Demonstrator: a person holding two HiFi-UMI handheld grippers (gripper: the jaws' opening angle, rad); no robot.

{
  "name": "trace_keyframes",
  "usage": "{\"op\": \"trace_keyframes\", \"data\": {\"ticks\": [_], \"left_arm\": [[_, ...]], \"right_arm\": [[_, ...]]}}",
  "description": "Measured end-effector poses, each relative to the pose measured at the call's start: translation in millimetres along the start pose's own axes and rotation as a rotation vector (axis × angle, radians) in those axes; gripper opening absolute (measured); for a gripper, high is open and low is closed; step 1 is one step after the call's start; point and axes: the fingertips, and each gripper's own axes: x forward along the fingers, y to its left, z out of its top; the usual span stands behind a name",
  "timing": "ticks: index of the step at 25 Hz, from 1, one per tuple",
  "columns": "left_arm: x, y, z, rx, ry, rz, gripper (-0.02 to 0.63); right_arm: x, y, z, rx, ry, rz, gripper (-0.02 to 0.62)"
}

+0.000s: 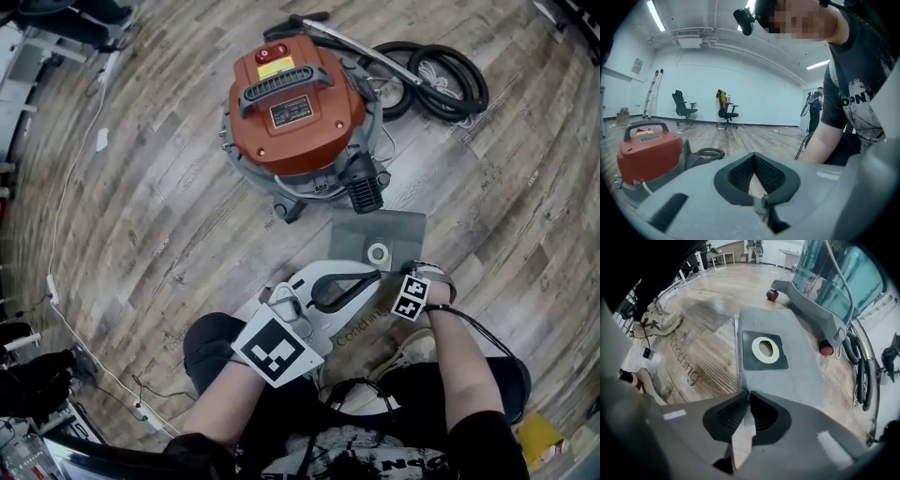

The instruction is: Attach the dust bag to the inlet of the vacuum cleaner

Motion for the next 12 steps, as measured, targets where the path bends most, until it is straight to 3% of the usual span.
{"op": "trace_keyframes", "data": {"ticks": [5, 9, 12], "left_arm": [[6, 0, 5, 0.027, -0.001, 0.001, 0.0], [9, 5, 7, 0.015, -0.02, 0.018, 0.0], [10, 10, 0, 0.025, 0.036, 0.01, 0.0]], "right_arm": [[-55, -17, 14, -0.065, -0.06, 0.036, 0.021], [-118, -45, 30, -0.084, -0.145, -0.007, 0.018], [-168, -70, 35, -0.07, -0.204, -0.05, 0.018]]}}
